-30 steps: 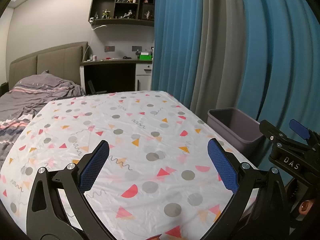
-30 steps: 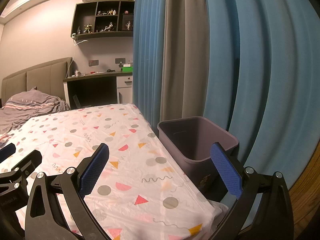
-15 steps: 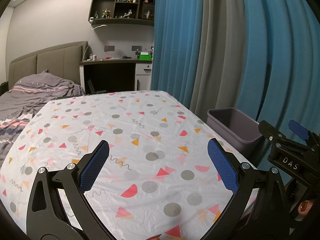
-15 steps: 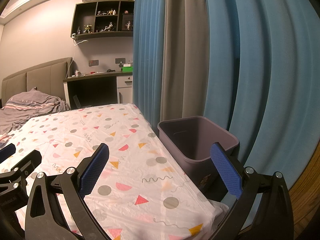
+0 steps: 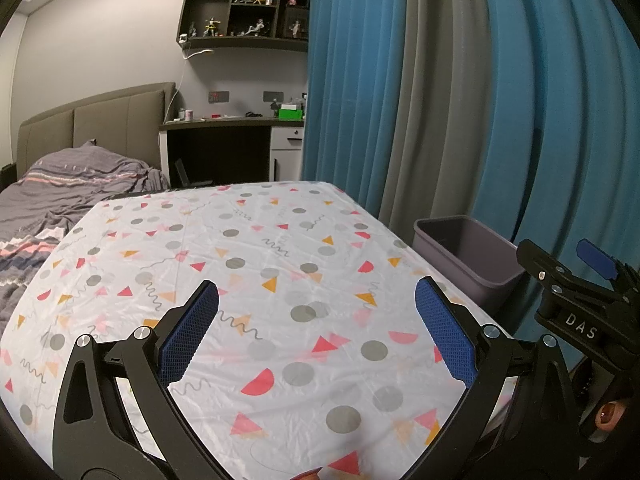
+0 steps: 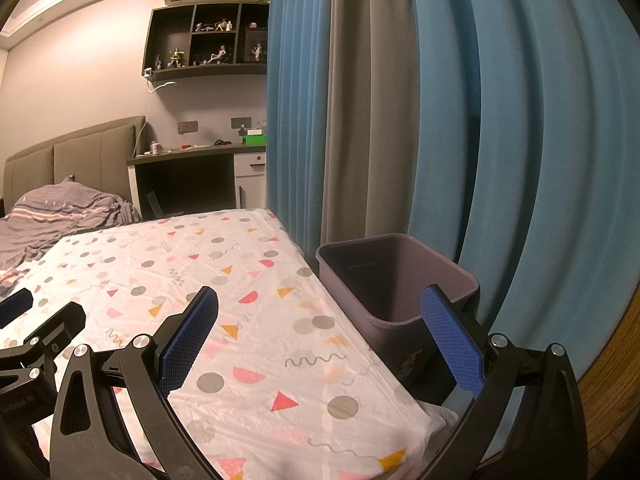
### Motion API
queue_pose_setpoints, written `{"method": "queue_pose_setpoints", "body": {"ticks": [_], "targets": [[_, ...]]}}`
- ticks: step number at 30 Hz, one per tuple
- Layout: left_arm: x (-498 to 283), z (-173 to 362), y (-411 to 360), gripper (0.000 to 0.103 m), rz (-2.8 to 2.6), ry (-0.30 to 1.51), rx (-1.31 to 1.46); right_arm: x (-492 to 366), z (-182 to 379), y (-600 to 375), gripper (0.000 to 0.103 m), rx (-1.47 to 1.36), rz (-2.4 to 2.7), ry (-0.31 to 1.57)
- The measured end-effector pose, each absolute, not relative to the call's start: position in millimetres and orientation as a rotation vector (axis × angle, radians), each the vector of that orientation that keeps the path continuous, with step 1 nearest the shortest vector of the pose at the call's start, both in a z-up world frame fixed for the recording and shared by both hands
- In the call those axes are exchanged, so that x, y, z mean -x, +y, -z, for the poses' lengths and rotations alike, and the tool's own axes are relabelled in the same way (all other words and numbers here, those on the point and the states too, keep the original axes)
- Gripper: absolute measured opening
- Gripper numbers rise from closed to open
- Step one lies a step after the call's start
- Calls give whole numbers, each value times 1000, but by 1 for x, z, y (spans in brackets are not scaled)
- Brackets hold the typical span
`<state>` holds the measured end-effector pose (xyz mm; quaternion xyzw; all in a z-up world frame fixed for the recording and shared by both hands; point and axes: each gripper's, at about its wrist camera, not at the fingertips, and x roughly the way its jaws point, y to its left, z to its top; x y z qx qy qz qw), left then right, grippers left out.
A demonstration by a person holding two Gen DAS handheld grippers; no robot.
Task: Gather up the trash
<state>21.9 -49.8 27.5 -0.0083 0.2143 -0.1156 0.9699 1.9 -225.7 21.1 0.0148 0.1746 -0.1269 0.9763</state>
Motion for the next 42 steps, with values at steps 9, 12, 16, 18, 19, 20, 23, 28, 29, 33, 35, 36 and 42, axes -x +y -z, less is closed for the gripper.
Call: {"method": "queue_pose_setpoints", "body": {"ticks": [9, 12, 16, 18, 19, 20, 23, 28, 29, 33, 35, 36, 42], "targets": [[-22, -28, -50, 97, 233, 433, 16, -2, -21, -226, 97, -30, 256, 351], [-22, -28, -50, 97, 233, 433, 17, -2, -21, -226, 97, -31, 256, 353], [-22, -28, -51, 97, 235, 433, 15, -2, -21, -226, 97, -31, 255, 351], [-23, -28, -50, 97, 232, 434, 14, -2, -21, -226, 97, -31, 256, 351], [-23, -28, -51, 97, 230, 437, 13, -2, -21, -227, 97, -30, 256, 352], [-22, -28, -51, 97, 231, 439, 14, -2, -21, -227, 97, -31, 255, 352], [-22, -30, -52, 97, 240, 440, 13, -2, -20, -227, 97, -32, 256, 351], [-19, -34, -48, 97, 282, 420, 51, -3, -20, -227, 97, -30, 255, 356], [-18, -35, -45, 97, 290, 416, 78, -3, -20, -227, 97, -31, 254, 356], [-17, -37, -44, 83, 241, 389, 45, -4, -23, -221, 97, -35, 251, 362], [-16, -36, -46, 75, 232, 385, 35, -4, -23, -222, 97, -33, 253, 362], [-16, -36, -46, 73, 232, 385, 35, -4, -23, -222, 97, -35, 252, 363], [-18, -36, -48, 57, 232, 394, 19, -5, -23, -224, 97, -37, 253, 361]]}}
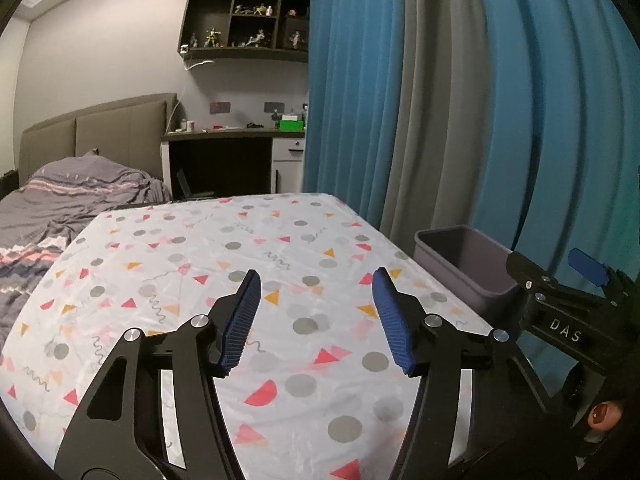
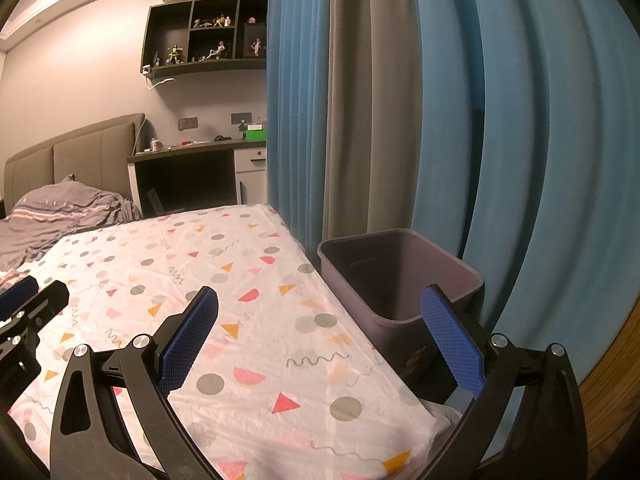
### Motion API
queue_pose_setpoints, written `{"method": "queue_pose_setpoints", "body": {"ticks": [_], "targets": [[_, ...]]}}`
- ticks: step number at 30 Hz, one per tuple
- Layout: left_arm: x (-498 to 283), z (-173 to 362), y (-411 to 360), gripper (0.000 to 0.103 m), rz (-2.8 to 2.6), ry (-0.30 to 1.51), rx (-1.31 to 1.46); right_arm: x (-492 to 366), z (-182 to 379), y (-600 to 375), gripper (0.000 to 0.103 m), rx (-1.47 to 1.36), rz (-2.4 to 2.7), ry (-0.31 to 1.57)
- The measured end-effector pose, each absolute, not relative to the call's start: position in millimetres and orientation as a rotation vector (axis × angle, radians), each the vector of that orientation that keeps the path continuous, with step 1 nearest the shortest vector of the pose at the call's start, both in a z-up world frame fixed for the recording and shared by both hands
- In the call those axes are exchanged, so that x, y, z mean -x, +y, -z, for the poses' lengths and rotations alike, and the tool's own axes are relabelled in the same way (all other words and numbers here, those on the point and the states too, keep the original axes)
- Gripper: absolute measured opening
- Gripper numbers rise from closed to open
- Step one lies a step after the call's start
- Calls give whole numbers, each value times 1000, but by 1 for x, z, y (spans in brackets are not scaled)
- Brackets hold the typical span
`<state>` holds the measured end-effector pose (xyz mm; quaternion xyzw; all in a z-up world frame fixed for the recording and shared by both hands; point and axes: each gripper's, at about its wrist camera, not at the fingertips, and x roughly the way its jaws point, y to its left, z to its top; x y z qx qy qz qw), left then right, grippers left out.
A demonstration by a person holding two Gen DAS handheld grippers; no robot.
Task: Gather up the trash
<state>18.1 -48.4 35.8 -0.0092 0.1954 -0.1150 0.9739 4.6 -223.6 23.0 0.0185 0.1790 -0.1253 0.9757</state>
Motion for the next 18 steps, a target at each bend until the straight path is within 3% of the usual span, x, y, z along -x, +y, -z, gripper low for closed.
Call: {"method": "queue_pose_setpoints", "body": {"ticks": [14, 18], "targets": [[-17, -36, -46, 57, 218, 388, 13, -7, -26, -219, 97, -41, 251, 355], [-17, -37, -48, 69, 202, 387, -9, -8, -29, -215, 97, -45, 248, 352]]}}
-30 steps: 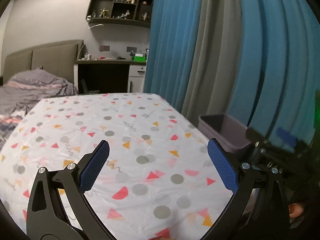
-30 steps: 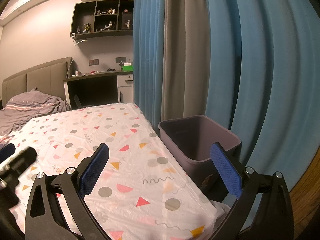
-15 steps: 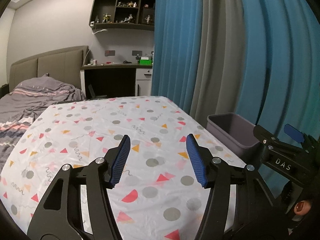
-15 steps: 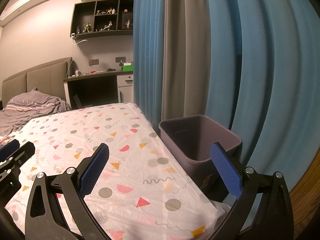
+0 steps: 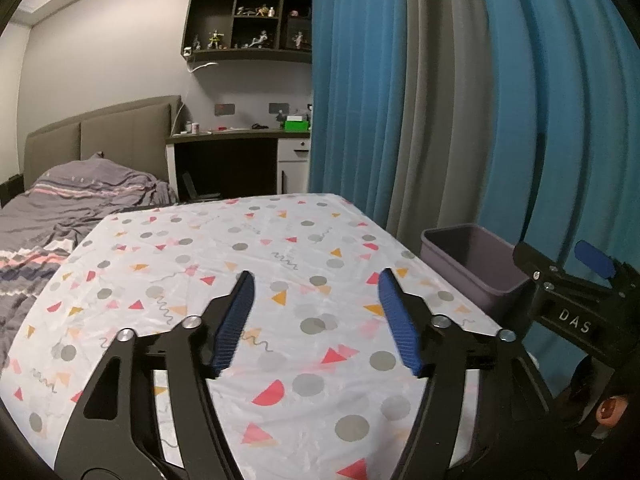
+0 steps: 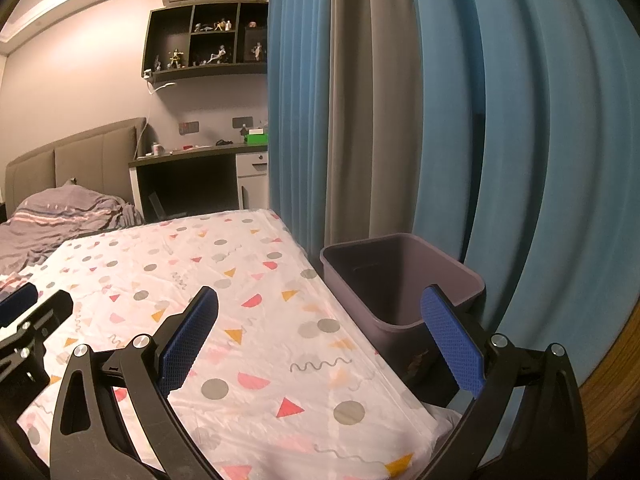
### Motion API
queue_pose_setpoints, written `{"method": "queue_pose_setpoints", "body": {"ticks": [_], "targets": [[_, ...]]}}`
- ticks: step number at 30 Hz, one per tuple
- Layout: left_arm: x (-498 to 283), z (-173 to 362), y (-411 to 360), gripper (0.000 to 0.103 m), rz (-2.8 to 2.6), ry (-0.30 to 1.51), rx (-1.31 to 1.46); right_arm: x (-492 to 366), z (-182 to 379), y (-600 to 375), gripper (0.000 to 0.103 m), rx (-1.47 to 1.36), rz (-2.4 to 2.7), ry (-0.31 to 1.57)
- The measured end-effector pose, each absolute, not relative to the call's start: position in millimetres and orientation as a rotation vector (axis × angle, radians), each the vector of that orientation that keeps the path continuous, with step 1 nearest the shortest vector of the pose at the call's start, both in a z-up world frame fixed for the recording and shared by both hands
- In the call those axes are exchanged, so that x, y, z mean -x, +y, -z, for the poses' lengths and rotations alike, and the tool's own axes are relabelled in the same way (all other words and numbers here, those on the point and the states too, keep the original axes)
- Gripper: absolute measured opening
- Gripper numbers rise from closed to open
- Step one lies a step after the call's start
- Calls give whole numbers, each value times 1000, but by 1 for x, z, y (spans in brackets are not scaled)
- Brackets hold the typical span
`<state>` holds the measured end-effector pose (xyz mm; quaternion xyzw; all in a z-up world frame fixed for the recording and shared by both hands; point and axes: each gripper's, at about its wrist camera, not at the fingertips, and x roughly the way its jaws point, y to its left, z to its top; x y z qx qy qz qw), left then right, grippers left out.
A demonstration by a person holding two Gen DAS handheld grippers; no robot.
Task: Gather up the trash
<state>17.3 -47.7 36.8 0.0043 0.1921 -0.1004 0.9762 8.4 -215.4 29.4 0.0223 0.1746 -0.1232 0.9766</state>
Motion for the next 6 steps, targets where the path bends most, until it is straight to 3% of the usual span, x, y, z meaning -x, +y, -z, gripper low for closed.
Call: {"method": "queue_pose_setpoints", "body": {"ticks": [6], "targets": [[-18, -37, -49, 92, 178, 394, -39, -12, -33, -219, 97, -54, 254, 340]]}}
